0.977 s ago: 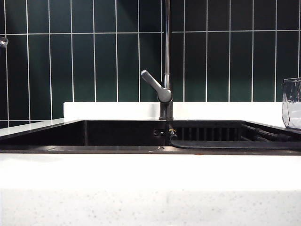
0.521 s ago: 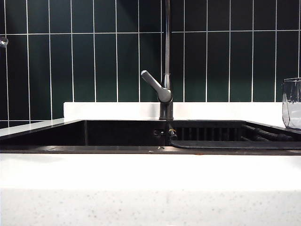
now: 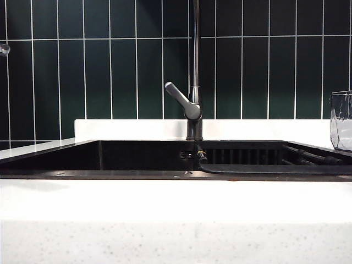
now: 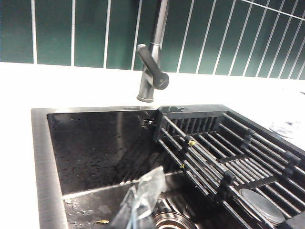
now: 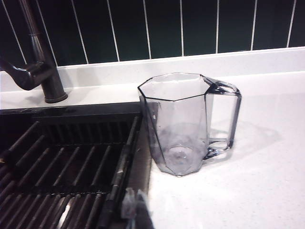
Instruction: Pick up the mug next to the sink, go to the faucet to get some water, pour the water into the sink, and finally put the mug back to its place.
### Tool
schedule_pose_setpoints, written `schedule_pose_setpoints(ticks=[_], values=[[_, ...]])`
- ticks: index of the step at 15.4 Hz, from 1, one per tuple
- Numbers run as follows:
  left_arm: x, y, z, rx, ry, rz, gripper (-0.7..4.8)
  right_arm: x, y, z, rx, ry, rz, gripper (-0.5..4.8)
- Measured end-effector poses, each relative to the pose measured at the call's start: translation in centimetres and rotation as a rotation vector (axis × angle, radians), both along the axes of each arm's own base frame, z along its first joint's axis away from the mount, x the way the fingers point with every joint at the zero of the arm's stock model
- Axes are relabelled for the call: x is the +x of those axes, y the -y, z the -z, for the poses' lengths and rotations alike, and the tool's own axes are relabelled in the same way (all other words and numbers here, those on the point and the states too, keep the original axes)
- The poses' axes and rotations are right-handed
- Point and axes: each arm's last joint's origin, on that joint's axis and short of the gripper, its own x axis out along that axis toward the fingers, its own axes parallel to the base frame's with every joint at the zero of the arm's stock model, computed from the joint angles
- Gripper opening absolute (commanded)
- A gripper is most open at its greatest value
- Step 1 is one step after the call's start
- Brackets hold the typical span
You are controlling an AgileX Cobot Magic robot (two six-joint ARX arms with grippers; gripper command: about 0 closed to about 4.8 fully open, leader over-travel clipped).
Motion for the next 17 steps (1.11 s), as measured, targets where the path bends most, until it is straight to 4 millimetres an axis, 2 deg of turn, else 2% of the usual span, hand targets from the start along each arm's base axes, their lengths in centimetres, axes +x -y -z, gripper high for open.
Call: schedule_pose_setpoints(ticks=[4, 6, 8, 10, 17], values=[[0.1, -0.1, 0.3, 0.009, -0.033, -0.046, -0.06, 0.0, -0.2, 0.0, 0.001, -0.001, -0.052, -0.05], [0.1, -0.2, -0.1, -0.005, 0.014, -0.058, -0.06, -0.1, -0.5, -0.4, 0.002, 0.038, -0.122, -0.05], [-0.1, -0.3, -1.3, 0.015, 0.164, -0.095, -0.05, -0.1, -0.3, -1.3, -0.021, 0.132, -0.042, -0.05], [-0.2, -0.3, -1.7, 0.023, 0.215, -0.101, -0.05, -0.2, -0.1, -1.4, -0.036, 0.15, 0.011, -0.05], [0.0, -0.2, -0.7, 0.047, 0.113, -0.095, -0.05, -0.1, -0.1, -1.4, -0.037, 0.144, 0.003, -0.04]])
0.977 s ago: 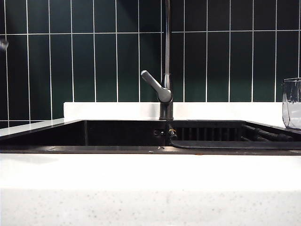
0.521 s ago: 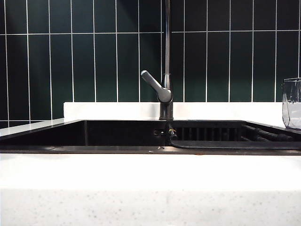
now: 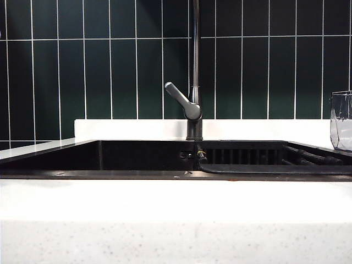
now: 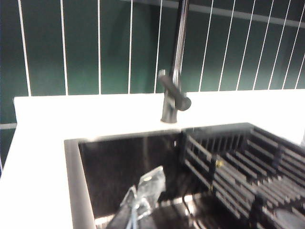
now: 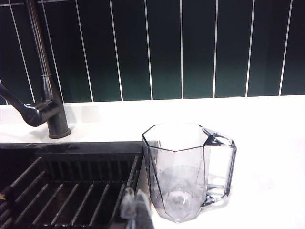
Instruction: Pick up the mug next to the sink, go to the faucet to get some water, pour the water into the sink, and finally put the mug back to its place.
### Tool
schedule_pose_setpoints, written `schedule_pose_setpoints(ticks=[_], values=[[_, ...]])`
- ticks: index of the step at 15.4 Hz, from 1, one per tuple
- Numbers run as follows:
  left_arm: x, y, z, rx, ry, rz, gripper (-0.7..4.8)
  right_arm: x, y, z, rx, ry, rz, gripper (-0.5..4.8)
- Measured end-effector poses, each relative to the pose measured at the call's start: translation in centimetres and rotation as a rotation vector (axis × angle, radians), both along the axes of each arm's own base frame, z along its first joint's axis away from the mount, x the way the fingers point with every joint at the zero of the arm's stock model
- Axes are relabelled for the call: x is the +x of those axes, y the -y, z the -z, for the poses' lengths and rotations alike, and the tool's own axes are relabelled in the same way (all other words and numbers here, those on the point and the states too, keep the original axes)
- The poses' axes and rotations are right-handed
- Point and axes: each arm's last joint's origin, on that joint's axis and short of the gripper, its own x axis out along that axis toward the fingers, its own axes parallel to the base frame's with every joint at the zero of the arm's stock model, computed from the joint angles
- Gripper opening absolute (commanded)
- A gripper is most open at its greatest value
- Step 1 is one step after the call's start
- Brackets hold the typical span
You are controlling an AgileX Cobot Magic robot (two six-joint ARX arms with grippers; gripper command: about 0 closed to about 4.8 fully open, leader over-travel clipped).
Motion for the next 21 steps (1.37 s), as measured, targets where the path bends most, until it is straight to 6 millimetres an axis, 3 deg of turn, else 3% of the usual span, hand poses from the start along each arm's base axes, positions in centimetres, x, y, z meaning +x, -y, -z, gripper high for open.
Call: schedule_pose_setpoints(ticks=[6, 13, 21], values=[[0.1, -0.2, 0.4, 0.012, -0.039, -0.018, -0.05, 0.0, 0.0, 0.2, -0.002, -0.021, 0.0, -0.04], [0.6, -3.1, 0.5, 0.01, -0.055, -0.321, -0.05, 0.0, 0.0, 0.2, -0.002, -0.022, 0.001, -0.04], [0.6, -3.2, 0.5, 0.01, -0.054, -0.324, -0.05, 0.0, 0.0, 0.2, -0.002, -0.022, 0.001, -0.04]])
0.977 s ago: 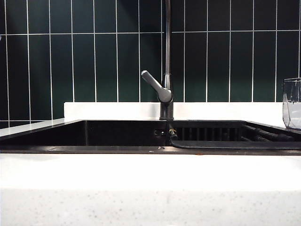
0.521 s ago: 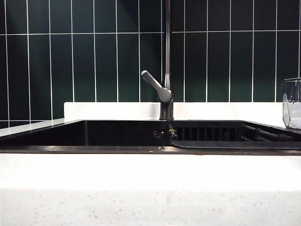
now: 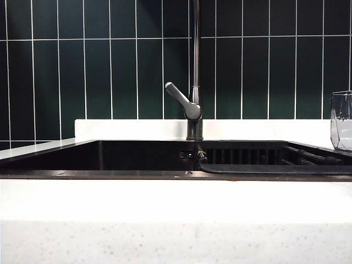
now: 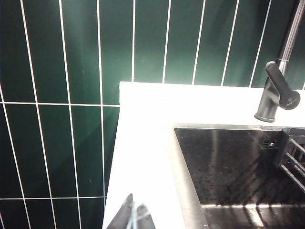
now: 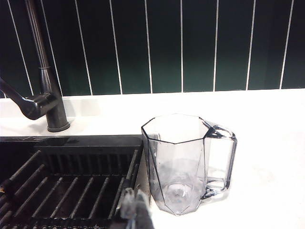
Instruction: Pick up the mug next to the sink, go to the faucet to get some water, pour the water into the sink, and finally put the mug back to its place.
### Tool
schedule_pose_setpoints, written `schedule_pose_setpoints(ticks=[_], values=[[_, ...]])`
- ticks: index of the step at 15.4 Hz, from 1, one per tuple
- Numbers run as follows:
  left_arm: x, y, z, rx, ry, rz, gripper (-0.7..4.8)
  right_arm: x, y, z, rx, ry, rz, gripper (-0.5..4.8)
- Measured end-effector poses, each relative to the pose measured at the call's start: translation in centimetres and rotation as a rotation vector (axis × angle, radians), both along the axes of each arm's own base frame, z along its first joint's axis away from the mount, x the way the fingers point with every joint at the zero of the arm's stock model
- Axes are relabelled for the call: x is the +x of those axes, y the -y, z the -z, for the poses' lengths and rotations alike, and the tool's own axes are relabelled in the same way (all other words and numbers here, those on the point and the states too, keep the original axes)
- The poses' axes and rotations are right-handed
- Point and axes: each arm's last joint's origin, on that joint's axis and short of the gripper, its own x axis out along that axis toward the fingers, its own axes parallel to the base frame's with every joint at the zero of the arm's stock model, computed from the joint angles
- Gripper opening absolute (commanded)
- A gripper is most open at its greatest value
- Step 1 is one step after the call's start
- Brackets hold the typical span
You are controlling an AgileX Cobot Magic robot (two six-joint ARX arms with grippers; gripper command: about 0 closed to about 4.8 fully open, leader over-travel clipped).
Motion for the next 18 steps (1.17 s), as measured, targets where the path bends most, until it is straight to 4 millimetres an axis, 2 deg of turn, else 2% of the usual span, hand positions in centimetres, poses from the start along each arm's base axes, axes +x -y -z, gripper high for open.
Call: schedule_pose_setpoints(ticks=[18], values=[[0.0, 0.0, 0.0, 0.0, 0.0, 0.0, -0.05, 0.03, 0.51, 0.01, 0.0, -0.002, 0.052, -0.04]])
